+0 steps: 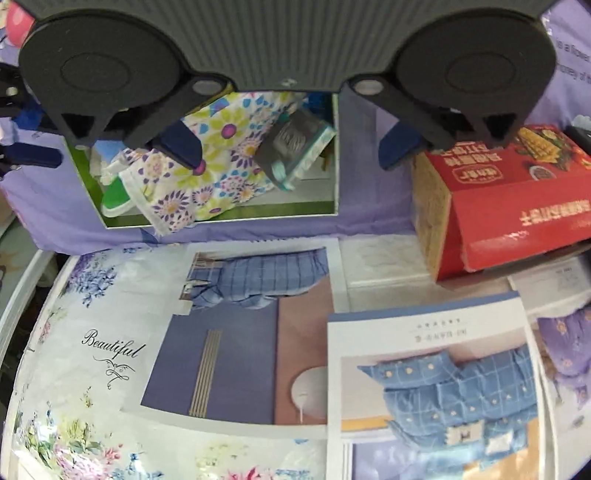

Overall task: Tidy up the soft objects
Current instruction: 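Lower the tissue pack and blue towel into the green box and open both grippers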

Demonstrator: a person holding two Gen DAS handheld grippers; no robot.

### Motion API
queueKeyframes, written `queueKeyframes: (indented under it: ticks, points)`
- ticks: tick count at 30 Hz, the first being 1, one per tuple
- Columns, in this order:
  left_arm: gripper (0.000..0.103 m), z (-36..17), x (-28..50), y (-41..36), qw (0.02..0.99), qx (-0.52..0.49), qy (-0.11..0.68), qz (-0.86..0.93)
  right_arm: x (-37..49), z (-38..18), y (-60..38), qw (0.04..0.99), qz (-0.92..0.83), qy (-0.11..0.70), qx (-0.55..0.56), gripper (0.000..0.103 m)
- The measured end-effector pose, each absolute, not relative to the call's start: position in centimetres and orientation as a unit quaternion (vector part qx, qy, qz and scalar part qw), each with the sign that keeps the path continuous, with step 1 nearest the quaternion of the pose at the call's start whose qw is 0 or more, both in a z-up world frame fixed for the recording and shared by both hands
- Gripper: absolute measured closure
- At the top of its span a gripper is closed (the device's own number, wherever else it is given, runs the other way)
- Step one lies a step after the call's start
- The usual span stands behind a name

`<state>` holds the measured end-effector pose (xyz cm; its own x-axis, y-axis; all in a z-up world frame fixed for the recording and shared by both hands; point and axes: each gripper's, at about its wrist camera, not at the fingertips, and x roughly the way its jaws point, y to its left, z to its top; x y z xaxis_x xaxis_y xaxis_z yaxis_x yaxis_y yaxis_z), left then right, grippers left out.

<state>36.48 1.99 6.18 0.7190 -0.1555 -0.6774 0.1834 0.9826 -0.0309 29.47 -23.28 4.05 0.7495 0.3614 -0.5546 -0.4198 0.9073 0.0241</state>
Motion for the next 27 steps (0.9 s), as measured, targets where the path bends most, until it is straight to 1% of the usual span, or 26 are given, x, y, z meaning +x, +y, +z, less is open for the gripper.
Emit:
queueKeyframes:
  ticks: [3,7,19,23,27]
  points:
    - [0.002,6.6,34.7,1.5,0.933,0.042,0.346,-0.085,28.8,4.5,-23.6,0.936,0.209,0.275,-0.062,0.078]
    - [0.002,8.3,31.4,1.0,0.940,0.044,0.323,-0.102,28.0,5.4,-23.8,0.937,0.204,0.276,-0.066,0.078]
    - [0.002,14.2,19.6,-0.2,0.958,0.056,0.238,-0.148,18.0,11.1,-23.7,0.951,0.187,0.232,-0.079,0.075]
    - [0.002,15.2,16.6,0.0,0.961,0.058,0.222,-0.156,14.9,12.3,-23.9,0.956,0.181,0.216,-0.081,0.074]
    - [0.002,14.7,14.0,0.2,0.959,0.053,0.223,-0.166,12.4,12.0,-24.0,0.957,0.181,0.213,-0.077,0.073]
